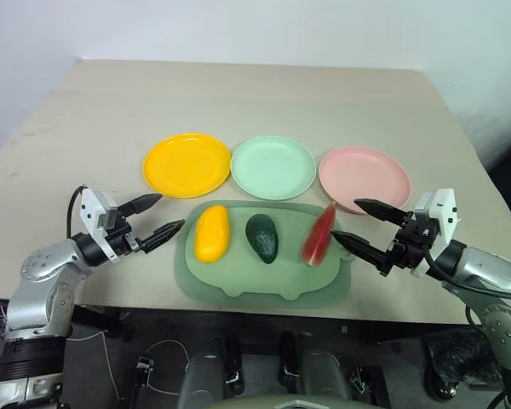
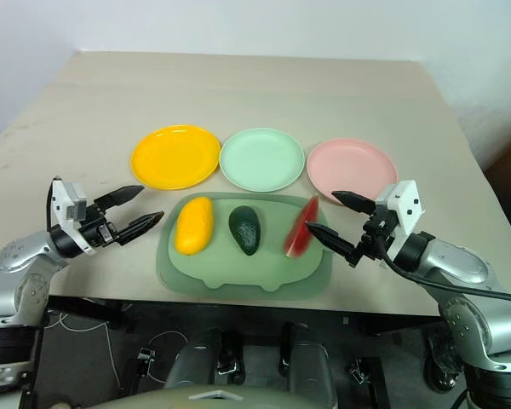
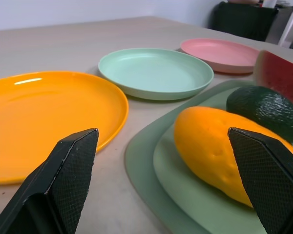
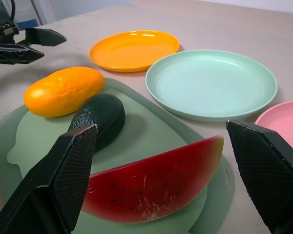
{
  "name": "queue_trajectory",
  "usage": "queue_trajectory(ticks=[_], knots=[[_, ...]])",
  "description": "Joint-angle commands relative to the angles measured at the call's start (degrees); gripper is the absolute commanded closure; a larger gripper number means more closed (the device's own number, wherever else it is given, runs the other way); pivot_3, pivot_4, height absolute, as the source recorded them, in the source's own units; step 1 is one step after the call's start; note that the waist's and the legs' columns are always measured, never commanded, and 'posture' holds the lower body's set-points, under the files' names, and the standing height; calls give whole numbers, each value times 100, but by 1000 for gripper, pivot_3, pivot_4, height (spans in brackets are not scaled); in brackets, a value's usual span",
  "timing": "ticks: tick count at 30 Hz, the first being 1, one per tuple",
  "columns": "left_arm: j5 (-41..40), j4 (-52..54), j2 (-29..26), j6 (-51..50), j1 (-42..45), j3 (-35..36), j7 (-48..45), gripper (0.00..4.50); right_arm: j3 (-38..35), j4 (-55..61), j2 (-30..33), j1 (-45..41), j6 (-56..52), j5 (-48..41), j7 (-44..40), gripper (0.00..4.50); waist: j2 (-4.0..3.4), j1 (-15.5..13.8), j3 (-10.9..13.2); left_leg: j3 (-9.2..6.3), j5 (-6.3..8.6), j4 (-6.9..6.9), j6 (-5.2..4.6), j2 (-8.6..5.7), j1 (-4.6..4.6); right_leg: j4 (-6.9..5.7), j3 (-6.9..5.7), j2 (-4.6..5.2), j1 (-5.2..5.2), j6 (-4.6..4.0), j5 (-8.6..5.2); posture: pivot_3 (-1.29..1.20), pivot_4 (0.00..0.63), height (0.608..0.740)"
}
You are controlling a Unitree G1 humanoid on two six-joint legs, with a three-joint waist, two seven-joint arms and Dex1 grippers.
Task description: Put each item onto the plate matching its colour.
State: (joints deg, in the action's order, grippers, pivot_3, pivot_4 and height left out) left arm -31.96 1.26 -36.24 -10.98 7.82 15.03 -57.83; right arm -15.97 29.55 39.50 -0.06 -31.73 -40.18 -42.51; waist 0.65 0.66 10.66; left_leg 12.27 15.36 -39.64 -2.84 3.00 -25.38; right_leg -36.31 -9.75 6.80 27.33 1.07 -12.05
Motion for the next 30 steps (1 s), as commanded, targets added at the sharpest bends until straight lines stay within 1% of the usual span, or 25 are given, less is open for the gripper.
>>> queue_trajectory(ticks=[1, 6, 10, 12, 17, 21, 22, 25, 30], knots=[[-81, 370, -79, -78, 21, 135, 139, 35, 12, 8, -18, -107, 145, 21, -43, 0, 0, -2, 0, 0, 0, 0, 0, 0, 0, 0, 0, 0, 0, 0, 0, 0, 150, 696], [-96, 562, -40, -187, -5, 114, 274, 35, 57, 104, -22, -188, -88, -126, 56, 0, 0, 0, 0, 0, 0, 0, 0, 0, 0, 0, 0, 0, 0, 0, 0, 0, 150, 696], [-83, 576, -13, -213, 27, 81, 314, 35, 92, 136, 190, -142, -530, -206, 143, 0, 0, -2, 0, 0, 0, 0, 0, 0, 0, 0, 0, 0, 0, -4, 3, 0, 150, 696], [-75, 457, -16, -152, 27, 102, 247, 35, 49, 244, 231, -243, -1050, -528, 416, 0, 0, -1, 0, 0, 0, 0, 0, 0, 0, 0, 0, 1, -1, -6, 3, 0, 150, 696], [-10, 363, 107, -56, 58, -27, 219, 35, -189, 184, 415, -568, -1963, -1195, 851, 0, 0, 0, 0, 0, 0, 0, 0, 0, 0, 0, 0, 1, 0, -11, 6, 0, 150, 696], [75, 31, 185, 130, 204, -114, 79, 35, -210, -7, 555, -1109, -3102, -1905, 1500, 0, 0, 1, 0, 0, 0, 0, 0, 0, -1, 2, 0, 0, 1, -14, 8, 0, 150, 696], [111, 47, 240, 147, 229, -180, 114, 35, -273, -86, 621, -1147, -3216, -1996, 1476, 0, 0, -4, 0, -1, 0, 0, 0, 1, -1, 2, 0, 0, 0, -15, 8, 0, 150, 696], [185, -219, 244, 359, 303, -206, -63, 35, -187, -84, 605, -1429, -3676, -2273, 1836, 0, 0, -3, 0, 0, 2, 1, -3, -1, -3, 4, 0, 0, 0, -15, 9, 0, 150, 696], [290, -371, 386, 473, 510, -367, -29, 35, -210, -230, 549, -1705, -4217, -2669, 2378, 0, 0, -3, 0, 0, 1, 1, -3, 0, -3, 4, 0, -1, 0, -14, 10, 0, 150, 696]])
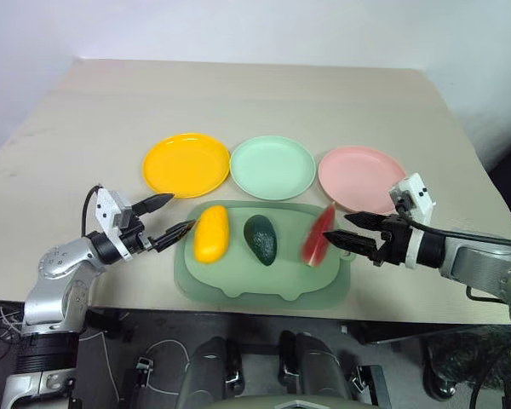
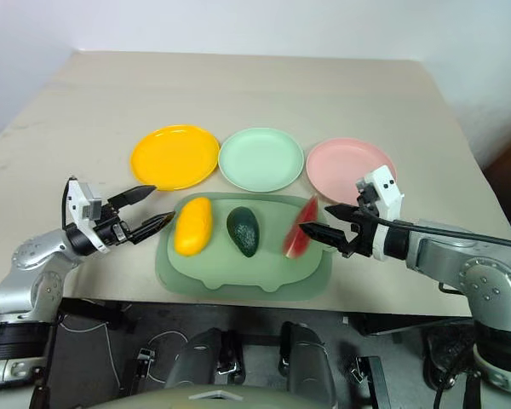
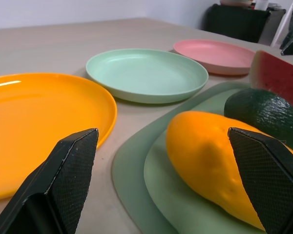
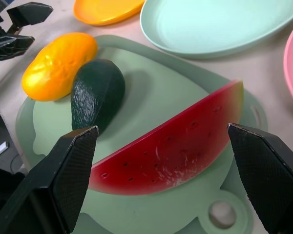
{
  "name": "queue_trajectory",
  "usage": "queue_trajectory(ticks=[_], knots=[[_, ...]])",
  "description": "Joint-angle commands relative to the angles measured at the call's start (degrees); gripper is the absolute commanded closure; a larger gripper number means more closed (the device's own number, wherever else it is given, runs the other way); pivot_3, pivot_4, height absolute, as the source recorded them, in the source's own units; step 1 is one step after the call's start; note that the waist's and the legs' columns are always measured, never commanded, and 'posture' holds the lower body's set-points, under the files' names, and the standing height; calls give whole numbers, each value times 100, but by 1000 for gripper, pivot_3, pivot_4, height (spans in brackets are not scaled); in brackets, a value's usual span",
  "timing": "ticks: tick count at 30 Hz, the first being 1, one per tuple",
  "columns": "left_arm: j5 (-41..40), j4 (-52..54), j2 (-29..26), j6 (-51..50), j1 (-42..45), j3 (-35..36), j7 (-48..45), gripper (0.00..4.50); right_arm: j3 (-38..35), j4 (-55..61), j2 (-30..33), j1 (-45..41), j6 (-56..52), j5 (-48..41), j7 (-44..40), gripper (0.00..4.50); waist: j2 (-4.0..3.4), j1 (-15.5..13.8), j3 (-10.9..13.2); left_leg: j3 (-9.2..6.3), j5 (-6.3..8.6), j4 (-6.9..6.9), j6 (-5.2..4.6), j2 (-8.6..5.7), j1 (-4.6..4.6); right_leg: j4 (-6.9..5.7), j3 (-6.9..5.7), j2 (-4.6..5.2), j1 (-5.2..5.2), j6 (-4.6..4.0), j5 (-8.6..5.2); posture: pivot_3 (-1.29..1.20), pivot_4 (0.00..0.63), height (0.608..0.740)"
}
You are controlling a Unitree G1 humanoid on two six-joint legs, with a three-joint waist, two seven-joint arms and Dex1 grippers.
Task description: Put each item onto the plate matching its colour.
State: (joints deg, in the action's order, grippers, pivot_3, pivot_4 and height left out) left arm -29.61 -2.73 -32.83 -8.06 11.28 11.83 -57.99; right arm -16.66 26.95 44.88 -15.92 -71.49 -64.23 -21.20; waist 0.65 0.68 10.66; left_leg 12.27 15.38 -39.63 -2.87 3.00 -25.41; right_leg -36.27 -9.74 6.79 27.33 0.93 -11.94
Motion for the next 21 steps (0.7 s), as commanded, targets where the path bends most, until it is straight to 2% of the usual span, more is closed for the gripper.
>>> queue_trajectory(ticks=[1, 11, 21], knots=[[83, 29, 87, 193, 196, -80, 7, 35, -138, 18, 8, -126, -289, -295, 308, 0, 0, -11, 0, 0, 0, 0, 0, 0, 1, 0, 0, 0, -2, 0, 0, 0, 150, 696], [156, -111, 193, 248, 349, -167, 10, 35, 86, -103, -419, -560, -778, -715, 1270, 0, 0, 12, 0, 2, 0, 0, -1, 1, 0, 0, 0, -3, -1, 16, 9, 0, 150, 696], [166, -47, 116, 253, 265, -80, 61, 35, 532, -459, -886, -1044, -1125, -532, 1861, 0, -1, 11, -1, 3, 0, 0, 0, 0, -1, 0, 0, -2, -1, 17, 10, 0, 150, 696]])
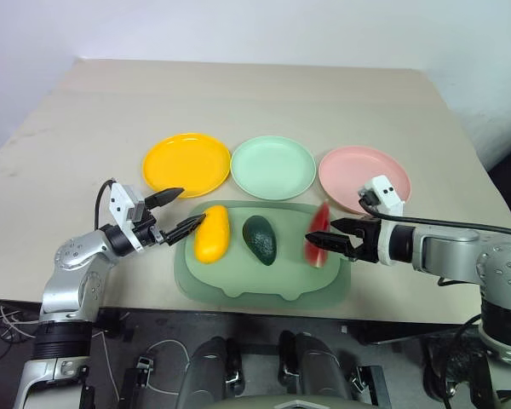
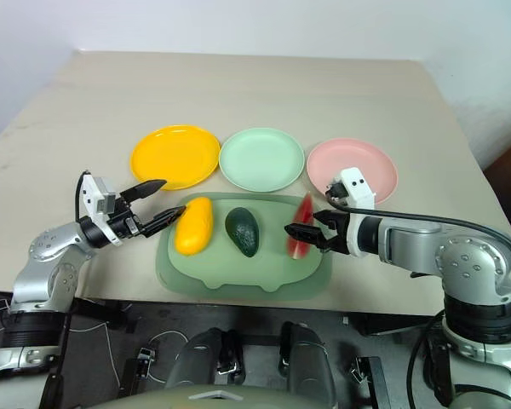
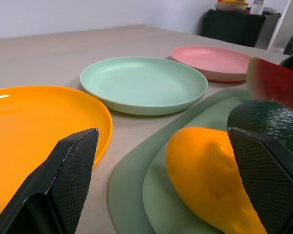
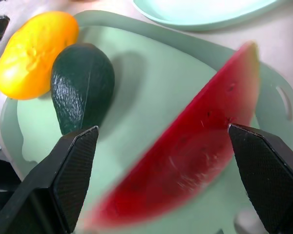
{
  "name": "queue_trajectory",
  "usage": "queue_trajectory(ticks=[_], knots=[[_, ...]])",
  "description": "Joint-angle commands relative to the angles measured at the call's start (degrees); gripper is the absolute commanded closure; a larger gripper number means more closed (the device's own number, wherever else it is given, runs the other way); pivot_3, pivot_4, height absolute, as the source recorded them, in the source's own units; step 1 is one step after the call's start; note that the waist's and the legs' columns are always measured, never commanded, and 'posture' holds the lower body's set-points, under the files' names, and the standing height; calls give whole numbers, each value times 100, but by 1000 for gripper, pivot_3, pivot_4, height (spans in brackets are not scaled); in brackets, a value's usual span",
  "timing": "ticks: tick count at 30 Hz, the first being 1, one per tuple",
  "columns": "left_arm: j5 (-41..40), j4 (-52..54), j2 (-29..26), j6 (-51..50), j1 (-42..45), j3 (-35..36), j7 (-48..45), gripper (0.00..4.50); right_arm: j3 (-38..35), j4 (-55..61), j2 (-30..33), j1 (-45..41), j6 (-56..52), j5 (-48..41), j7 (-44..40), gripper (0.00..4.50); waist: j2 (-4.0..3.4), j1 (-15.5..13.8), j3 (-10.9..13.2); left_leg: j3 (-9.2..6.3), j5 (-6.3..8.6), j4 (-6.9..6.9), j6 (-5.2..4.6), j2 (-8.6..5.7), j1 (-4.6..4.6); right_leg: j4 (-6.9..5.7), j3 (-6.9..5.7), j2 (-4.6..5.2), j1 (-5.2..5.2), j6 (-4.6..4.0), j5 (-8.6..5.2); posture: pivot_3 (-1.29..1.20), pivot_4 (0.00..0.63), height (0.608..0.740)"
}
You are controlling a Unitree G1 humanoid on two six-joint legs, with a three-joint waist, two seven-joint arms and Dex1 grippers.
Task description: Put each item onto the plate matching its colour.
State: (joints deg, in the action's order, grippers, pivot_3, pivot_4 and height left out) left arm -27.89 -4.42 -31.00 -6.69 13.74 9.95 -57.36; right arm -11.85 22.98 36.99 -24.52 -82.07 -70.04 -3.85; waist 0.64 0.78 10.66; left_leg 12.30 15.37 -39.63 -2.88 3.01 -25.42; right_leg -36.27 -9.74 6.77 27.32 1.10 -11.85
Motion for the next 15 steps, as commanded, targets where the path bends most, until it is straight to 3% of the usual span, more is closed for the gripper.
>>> queue_trajectory(ticks=[1, 15], knots=[[-8, 133, -67, 113, 20, 108, 5, 35, 131, -101, -139, -234, -82, 122, 146, 0, 0, 3, 0, 0, 0, 0, 0, 0, 0, 0, 0, 0, 0, 0, 0, 0, 150, 696], [-33, 252, -105, 147, -112, 191, 46, 35, 1348, 126, 362, -305, 168, 1578, -701, 0, -1, 2, -1, 2, 0, 1, 0, 1, -1, 0, 0, 0, 3, 1, -2, 0, 150, 696]])
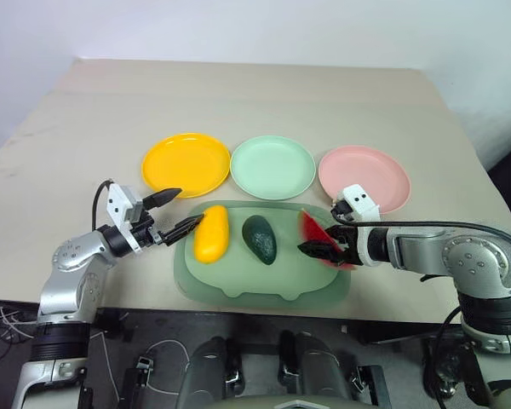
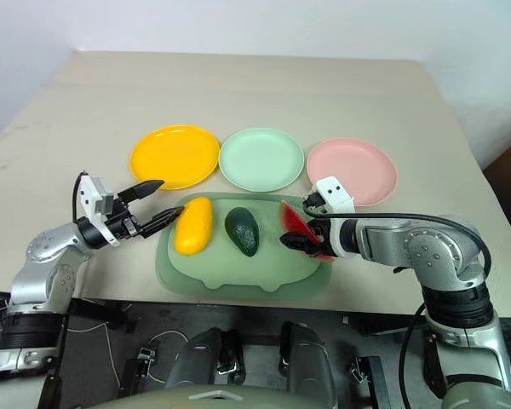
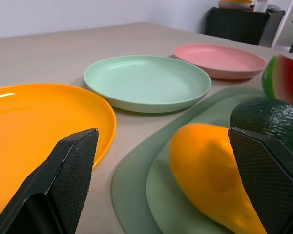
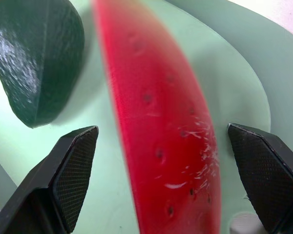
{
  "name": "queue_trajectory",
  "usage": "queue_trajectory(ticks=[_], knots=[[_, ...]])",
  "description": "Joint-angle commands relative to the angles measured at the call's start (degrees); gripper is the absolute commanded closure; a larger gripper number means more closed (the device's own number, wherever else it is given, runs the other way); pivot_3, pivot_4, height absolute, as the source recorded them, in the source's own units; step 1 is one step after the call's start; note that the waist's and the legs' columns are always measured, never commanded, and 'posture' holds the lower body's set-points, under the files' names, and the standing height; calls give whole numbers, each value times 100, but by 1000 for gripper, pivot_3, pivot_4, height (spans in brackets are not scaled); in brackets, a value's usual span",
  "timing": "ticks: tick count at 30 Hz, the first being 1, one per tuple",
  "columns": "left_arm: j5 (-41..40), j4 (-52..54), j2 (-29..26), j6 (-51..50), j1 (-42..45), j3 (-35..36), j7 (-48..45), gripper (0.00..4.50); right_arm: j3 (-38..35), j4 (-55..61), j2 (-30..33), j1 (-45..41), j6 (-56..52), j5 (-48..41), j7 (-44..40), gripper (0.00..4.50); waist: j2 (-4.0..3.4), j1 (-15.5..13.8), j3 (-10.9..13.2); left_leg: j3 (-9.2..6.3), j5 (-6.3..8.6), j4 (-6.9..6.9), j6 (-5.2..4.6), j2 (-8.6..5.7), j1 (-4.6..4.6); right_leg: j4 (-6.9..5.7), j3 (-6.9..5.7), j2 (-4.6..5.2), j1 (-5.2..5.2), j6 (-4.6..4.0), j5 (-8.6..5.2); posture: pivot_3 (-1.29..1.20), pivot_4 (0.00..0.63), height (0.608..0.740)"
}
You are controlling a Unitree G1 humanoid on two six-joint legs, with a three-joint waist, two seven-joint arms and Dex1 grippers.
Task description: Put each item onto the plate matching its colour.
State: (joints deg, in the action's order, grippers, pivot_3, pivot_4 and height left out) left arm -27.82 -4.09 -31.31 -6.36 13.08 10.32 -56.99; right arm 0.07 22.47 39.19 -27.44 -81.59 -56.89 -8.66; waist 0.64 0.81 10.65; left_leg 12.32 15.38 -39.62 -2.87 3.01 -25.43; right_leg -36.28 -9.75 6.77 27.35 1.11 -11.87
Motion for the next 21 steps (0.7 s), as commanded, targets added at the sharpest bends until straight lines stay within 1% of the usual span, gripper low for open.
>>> queue_trajectory(ticks=[1, 3, 4, 7, 9, 10, 13, 16, 18, 21], knots=[[-43, 219, -86, 120, -62, 161, -1, 35, 204, 200, 173, -12, 150, 337, -291, 0, 0, 0, 0, 0, 0, 0, 0, 0, 0, 0, 0, 0, 0, -1, 0, 0, 150, 696], [-39, 199, -94, 143, -75, 166, -1, 35, 302, 245, 255, 6, 227, 506, -448, 0, 0, 0, 0, 0, 0, 0, 0, 0, 0, 1, 0, 1, 0, -4, -3, 0, 150, 696], [-42, 190, -98, 151, -77, 169, -2, 0, 357, 267, 301, 12, 276, 596, -529, 380, 0, -2, 0, 0, 0, 0, 0, 0, 0, 1, 0, 1, 0, -5, -6, 0, 150, 696], [-39, 204, -98, 158, -92, 157, 9, 0, 456, 301, 373, 26, 394, 809, -725, 1197, 0, -2, 0, 0, 0, 0, 0, 0, 0, 1, 0, 2, 1, -8, -8, 0, 150, 696], [-47, 213, -103, 153, -99, 166, 14, 0, 442, 295, 371, 11, 452, 924, -821, 1940, 0, -1, 0, 0, 0, 1, 0, 0, 0, 1, 0, 2, 2, -8, -8, 0, 150, 696], [-51, 215, -108, 152, -104, 172, 12, 0, 426, 294, 360, 4, 456, 965, -861, 2111, 0, 0, 0, 0, 0, 2, 0, 0, -1, 1, 0, 1, 2, -8, -8, 0, 150, 696], [-55, 225, -131, 143, -120, 188, 9, 0, 347, 442, 494, -98, 528, 1017, -1156, 2112, 0, -1, 0, 0, 0, 2, 0, 0, -2, 1, 0, 1, 4, -9, -7, 0, 150, 696], [-62, 256, -161, 120, -124, 201, 29, 0, 131, 493, 642, -419, 551, 949, -1457, 2112, -2, 0, 1, 0, 0, 3, 0, 0, -4, 1, 0, 2, 7, -11, -6, 0, 150, 696], [-80, 297, -178, 89, -134, 216, 48, 0, 15, 409, 722, -697, 628, 983, -1625, 2112, -2, 9, 2, 1, 0, 4, 0, 0, -3, 1, 0, 2, 8, -9, -7, 0, 150, 696], [-96, 382, -192, 37, -153, 234, 97, 0, 31, 99, 856, -1071, 905, 1300, -1784, 2112, -2, 6, 2, 1, 0, 6, 0, 0, -3, 3, 0, 1, 10, -10, -7, 0, 150, 696]])
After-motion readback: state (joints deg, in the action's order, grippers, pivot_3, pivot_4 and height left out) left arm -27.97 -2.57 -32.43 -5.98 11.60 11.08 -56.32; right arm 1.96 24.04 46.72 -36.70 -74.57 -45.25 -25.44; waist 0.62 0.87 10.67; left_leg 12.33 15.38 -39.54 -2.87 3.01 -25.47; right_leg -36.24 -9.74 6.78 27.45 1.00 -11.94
